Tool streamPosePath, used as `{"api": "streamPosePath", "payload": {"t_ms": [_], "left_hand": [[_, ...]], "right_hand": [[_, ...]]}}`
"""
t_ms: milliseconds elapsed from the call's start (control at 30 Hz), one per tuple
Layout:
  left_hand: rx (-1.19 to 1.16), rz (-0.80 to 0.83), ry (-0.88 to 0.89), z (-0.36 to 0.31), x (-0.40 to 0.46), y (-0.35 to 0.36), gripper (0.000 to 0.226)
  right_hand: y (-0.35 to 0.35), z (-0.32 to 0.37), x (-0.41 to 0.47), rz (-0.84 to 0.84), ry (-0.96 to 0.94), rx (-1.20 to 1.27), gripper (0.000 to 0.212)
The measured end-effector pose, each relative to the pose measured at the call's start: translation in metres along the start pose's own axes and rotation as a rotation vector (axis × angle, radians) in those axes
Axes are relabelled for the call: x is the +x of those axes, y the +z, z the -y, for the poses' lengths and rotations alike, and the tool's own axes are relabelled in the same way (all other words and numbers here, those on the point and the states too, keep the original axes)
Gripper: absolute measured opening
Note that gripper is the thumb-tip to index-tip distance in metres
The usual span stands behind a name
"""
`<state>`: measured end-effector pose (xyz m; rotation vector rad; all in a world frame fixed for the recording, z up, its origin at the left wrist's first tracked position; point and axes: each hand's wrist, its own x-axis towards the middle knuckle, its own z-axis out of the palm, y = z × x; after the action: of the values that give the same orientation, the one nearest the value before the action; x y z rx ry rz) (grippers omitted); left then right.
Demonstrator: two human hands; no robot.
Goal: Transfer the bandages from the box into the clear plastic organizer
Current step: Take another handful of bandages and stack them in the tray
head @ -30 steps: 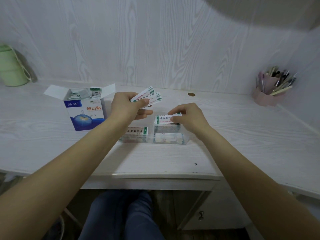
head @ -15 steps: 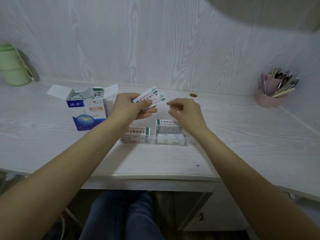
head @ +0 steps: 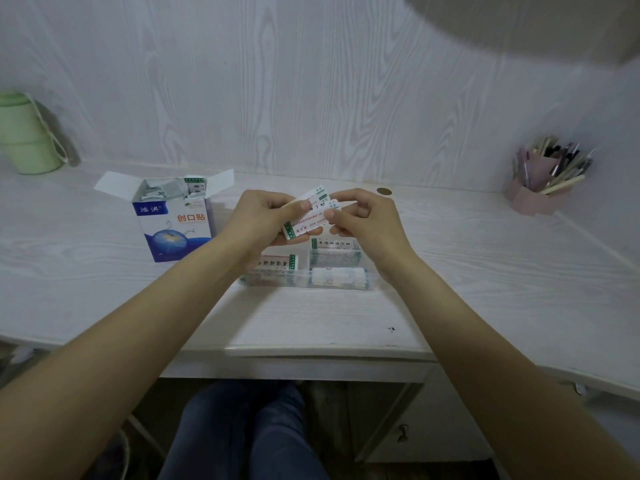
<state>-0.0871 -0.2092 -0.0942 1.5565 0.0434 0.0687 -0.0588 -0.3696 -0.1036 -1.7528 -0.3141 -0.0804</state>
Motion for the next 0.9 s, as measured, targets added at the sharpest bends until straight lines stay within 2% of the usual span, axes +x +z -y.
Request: {"api": "streamPosePath", "payload": {"t_ms": [200,333,467,533,600,767,900], "left_hand": [[0.087,0.001,0.029,0.001,-0.003,0.006,0.007],[0.132,0.171,-0.015,0.000,-0.005,0.003,0.013],[0.267,0.261,0.006,-0.002,-0.002,0.002,0.018],[0.307,0.272,0.010,-0.004,0.002,0.004,0.019],[0.355,0.254,0.033,-0.004,0.005,0.007,0.015],[0.494,0.039,0.173,0.006,0.020,0.010,0.012],[0.632,0.059,0.212,0.011,0.030,0.014,0.010]], "right_hand": [[0.001,-0.002,-0.005,-0.008,0.059,0.110,0.005],[-0.002,-0.002,-0.004,-0.078,0.047,0.145,0.009],[-0.009,0.000,-0.003,-0.024,-0.026,-0.071,0.031],[-0.014,0.003,-0.001,0.015,-0.061,-0.132,0.025],[-0.020,0.003,0.001,0.006,-0.065,-0.133,0.017],[-0.029,-0.003,0.007,-0.042,-0.051,-0.270,0.015],[-0.032,-0.011,0.012,-0.032,-0.018,-0.391,0.007]]}}
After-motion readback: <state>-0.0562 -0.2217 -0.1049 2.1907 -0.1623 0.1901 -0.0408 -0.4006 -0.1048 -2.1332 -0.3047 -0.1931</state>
